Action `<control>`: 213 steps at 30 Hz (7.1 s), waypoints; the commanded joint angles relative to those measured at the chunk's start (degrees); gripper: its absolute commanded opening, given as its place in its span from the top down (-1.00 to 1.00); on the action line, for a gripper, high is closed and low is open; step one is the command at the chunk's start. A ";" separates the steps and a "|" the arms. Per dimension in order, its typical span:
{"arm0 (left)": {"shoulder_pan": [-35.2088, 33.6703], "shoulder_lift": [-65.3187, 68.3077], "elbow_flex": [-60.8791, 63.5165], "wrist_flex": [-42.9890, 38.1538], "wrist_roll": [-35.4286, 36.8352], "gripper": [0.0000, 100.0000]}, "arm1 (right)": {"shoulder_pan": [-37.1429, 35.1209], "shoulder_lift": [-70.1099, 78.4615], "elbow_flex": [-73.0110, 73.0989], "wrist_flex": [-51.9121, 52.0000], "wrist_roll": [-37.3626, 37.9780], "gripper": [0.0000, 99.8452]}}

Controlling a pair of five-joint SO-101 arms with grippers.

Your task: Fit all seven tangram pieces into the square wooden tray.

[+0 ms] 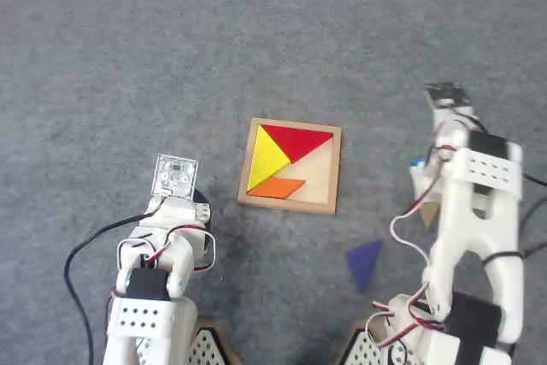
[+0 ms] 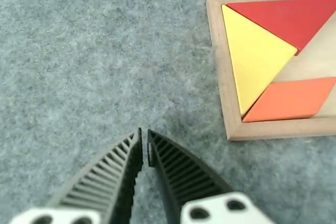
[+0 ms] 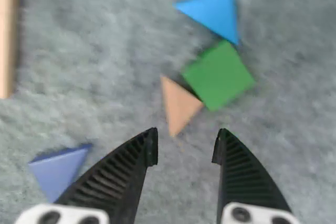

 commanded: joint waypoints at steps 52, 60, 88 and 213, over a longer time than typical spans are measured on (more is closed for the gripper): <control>-0.26 -0.79 -0.48 0.44 0.44 0.97 | -3.65 17.27 2.81 -14.64 1.14 0.51; -0.26 -0.79 -0.48 0.44 0.44 0.97 | -3.91 22.20 -3.60 -14.55 1.67 0.51; -0.26 -0.79 -0.48 0.44 0.44 0.97 | -12.88 24.22 -7.65 -9.27 1.05 0.75; -0.26 -0.79 -0.48 0.44 0.44 0.97 | -38.20 19.47 -24.70 -1.01 -6.07 0.74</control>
